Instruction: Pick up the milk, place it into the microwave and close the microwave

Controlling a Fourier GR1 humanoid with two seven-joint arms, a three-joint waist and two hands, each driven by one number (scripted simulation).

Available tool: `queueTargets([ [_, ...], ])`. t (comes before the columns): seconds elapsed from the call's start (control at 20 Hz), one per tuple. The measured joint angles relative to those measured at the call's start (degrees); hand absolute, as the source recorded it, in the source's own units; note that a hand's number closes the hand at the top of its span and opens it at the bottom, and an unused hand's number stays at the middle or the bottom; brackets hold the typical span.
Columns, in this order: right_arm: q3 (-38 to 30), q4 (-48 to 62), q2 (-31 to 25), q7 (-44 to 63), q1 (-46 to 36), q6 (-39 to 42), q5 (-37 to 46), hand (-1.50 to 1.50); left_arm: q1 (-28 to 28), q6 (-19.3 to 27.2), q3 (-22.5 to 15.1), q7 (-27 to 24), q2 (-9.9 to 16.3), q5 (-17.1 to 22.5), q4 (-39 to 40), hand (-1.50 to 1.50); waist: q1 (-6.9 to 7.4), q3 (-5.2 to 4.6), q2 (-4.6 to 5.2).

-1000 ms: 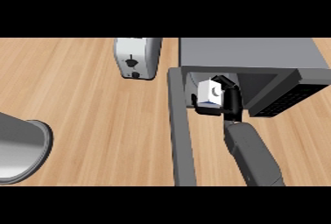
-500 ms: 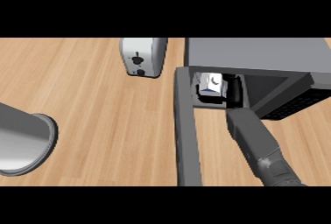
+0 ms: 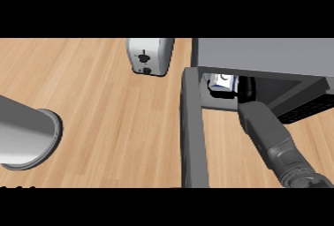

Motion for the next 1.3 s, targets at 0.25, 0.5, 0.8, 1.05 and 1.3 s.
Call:
queueTargets([
  [0.25,0.21,2.02,-1.49,-0.62,-3.13,-2.78,1.41,1.50,-1.00,-0.78,0.20,-0.06,0.37,0.37,0.79,-1.50,0.96,0.02,0.39],
  [0.5,-2.44,1.51,-1.47,-2.73,-4.33,-3.34,-0.48,1.50,-1.53,-1.10,0.88,-0.14,0.65,0.77,1.43,-1.50,1.35,0.10,0.66],
  [0.8,-3.48,1.81,-2.46,-4.20,-5.82,-8.09,-0.06,1.50,-2.03,-1.05,0.66,0.07,0.48,0.32,2.50,-1.50,1.98,0.07,1.04],
  [1.05,-4.10,2.64,-3.08,-3.75,-6.65,-13.57,0.62,1.50,-2.89,-1.43,0.68,0.25,0.79,0.26,3.24,-1.50,2.53,0.05,1.31],
  [1.3,-4.72,3.05,-3.17,-3.36,-7.58,-16.62,1.00,1.50,-4.11,-1.54,0.59,0.31,0.80,-0.06,4.42,-1.50,2.91,0.06,1.56],
])
